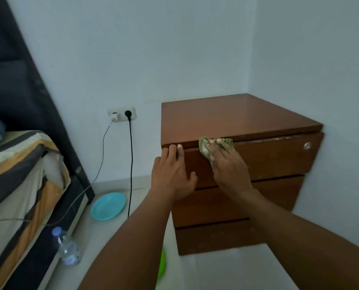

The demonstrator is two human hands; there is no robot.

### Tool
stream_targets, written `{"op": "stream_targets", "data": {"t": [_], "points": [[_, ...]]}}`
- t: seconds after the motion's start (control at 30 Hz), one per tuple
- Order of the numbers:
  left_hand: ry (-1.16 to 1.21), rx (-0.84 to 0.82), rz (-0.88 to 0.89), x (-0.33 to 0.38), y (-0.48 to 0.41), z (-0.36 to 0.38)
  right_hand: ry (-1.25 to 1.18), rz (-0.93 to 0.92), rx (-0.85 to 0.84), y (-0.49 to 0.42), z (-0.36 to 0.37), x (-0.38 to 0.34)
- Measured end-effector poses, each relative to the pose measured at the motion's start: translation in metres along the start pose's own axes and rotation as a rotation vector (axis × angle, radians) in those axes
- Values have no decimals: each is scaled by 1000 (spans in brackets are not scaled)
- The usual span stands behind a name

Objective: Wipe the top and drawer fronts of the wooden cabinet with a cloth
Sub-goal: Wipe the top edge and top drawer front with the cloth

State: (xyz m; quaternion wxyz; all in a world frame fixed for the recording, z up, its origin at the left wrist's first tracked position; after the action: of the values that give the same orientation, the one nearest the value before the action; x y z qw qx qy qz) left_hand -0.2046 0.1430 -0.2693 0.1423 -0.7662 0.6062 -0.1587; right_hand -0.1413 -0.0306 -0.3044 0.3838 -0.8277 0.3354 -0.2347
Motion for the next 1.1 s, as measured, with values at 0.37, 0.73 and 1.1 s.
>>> {"op": "stream_targets", "data": {"t": [0.37, 0.73, 1.1], "points": [[25, -10, -41, 2, 5, -11, -50, 8, -95, -11, -7, -13], [103, 45, 49, -13, 34, -4, -127, -9, -178, -27, -34, -37], [290, -11, -36, -32, 46, 16, -132, -78, -358, -41, -26, -52]]}}
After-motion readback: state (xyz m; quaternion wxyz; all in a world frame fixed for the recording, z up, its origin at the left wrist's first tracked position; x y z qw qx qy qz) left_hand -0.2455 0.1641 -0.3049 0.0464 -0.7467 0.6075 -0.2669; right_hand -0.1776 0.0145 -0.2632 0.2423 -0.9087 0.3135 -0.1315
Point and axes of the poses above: each hand's wrist, its own y-axis away from the middle knuckle, its own z-axis out of the palm, x = y × z, the point moved 1 cm from there along -y, towards the middle knuckle, and after that the axes turned 15 degrees about -z, right-handed, at the moved point
